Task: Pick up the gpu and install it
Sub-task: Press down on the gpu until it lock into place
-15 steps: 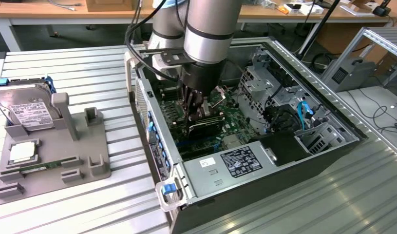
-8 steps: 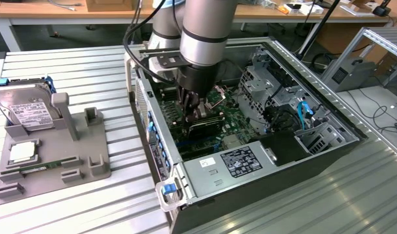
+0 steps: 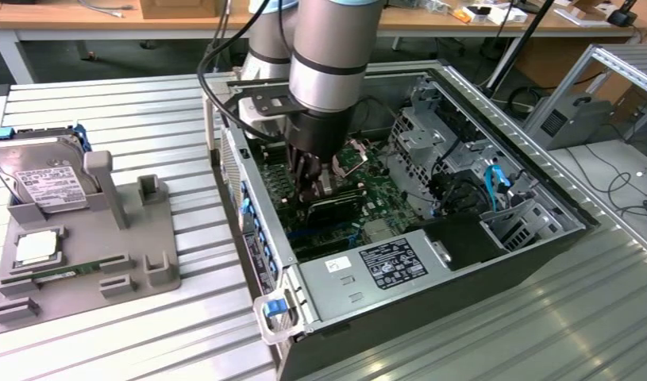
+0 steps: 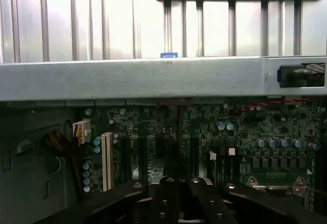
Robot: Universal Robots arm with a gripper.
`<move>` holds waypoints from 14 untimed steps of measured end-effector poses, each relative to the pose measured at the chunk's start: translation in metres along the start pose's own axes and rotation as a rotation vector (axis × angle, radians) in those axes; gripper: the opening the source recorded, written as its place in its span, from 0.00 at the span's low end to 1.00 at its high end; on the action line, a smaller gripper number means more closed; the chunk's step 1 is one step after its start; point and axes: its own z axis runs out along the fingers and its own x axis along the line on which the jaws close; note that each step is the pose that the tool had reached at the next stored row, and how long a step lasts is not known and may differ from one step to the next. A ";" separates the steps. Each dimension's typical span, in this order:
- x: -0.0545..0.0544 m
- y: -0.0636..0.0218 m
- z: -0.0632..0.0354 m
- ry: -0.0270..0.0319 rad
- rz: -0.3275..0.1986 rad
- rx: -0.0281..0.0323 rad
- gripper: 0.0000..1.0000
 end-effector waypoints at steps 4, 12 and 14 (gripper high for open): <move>0.001 0.0012 0.0012 -0.0013 -0.001 -0.0001 0.11; 0.006 0.0094 0.0022 -0.0387 -0.004 0.0002 0.11; 0.006 0.0094 0.0017 -0.0462 -0.004 0.0004 0.11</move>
